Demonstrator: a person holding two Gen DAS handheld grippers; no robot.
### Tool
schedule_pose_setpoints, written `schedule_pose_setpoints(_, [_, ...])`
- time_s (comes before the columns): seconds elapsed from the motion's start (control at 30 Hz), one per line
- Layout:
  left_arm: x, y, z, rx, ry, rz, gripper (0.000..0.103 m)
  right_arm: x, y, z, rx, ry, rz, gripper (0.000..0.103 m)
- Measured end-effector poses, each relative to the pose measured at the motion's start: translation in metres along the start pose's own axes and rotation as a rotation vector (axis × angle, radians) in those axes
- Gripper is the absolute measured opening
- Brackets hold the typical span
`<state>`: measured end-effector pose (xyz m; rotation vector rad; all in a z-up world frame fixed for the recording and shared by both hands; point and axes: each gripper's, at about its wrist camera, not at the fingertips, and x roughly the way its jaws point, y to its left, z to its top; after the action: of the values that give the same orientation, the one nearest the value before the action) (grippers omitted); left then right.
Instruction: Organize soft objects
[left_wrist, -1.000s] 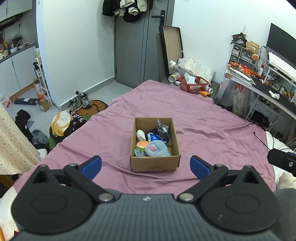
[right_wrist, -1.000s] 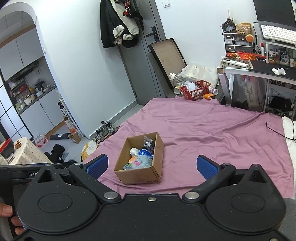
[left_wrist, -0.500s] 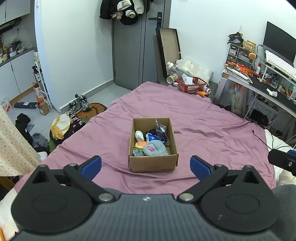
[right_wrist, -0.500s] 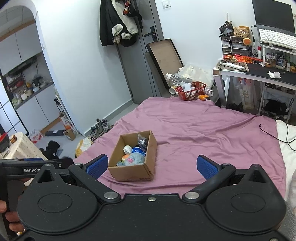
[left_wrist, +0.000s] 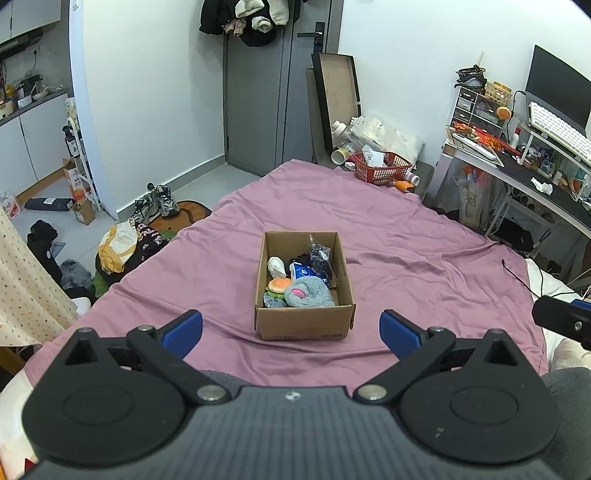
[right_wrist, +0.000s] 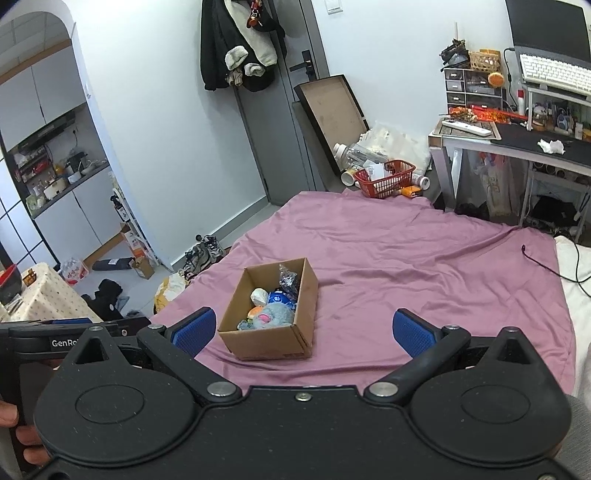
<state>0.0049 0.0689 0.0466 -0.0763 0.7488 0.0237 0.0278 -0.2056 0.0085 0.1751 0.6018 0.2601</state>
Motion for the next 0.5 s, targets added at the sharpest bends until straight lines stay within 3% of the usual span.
schedule_pose_setpoints(0.5, [0.0003, 0.0014, -0.0002, -0.002, -0.001, 0.000, 0.101, -0.0011, 0.0008, -0.0007, 0.002, -0.001, -0.011, 0.103])
